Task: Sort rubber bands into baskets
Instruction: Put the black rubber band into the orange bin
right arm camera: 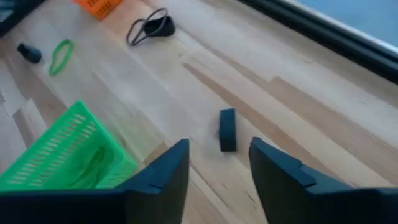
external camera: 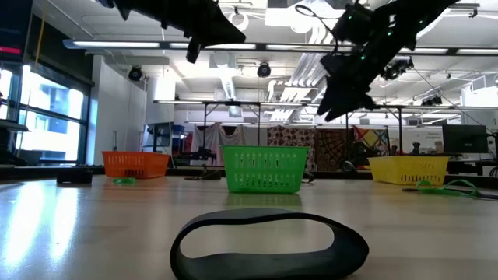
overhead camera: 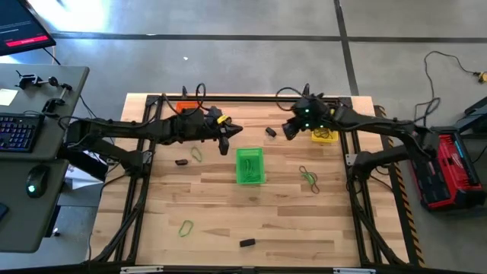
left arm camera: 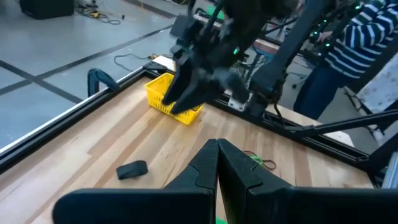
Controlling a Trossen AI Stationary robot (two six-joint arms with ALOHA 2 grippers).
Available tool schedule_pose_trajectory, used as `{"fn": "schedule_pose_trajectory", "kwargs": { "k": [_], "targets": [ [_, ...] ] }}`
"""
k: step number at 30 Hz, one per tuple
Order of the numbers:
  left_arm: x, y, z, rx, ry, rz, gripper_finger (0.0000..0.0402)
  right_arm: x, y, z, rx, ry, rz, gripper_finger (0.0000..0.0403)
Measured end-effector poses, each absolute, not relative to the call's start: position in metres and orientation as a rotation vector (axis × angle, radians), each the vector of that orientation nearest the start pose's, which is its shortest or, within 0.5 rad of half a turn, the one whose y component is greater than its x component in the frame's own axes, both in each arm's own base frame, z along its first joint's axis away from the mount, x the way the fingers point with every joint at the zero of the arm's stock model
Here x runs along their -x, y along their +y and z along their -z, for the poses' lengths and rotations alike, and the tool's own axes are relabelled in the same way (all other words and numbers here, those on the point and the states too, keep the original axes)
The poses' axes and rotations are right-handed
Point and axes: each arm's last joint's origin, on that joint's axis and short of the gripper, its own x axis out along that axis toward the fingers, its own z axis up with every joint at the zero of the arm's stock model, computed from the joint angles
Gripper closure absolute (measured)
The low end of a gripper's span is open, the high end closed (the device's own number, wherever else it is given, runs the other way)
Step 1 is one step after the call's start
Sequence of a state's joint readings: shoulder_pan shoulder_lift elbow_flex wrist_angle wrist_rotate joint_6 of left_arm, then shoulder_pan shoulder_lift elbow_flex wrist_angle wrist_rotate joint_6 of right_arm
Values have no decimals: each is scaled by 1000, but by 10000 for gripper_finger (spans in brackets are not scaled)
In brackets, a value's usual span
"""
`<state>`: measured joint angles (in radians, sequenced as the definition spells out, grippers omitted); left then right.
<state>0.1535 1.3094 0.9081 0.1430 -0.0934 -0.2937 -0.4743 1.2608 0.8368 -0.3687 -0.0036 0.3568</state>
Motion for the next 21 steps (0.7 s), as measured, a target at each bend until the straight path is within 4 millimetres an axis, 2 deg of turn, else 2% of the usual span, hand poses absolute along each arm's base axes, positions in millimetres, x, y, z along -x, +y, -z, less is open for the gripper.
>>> {"fn": "schedule_pose_trajectory", "kwargs": {
  "k": [4,7,16,21],
  "targets": [
    [-290,51,-295,284,213,-253,401,-247,-116,-221,-458,732,531,214],
    [-290,52,-295,280,215,-247,401,-260,-119,-203,-415,773,515,201],
    [-290,51,-295,280,216,-246,401,-282,-130,-154,-383,867,521,198],
    [-290,51,-294,281,216,-248,402,-287,-134,-137,-348,894,602,200]
  ]
}}
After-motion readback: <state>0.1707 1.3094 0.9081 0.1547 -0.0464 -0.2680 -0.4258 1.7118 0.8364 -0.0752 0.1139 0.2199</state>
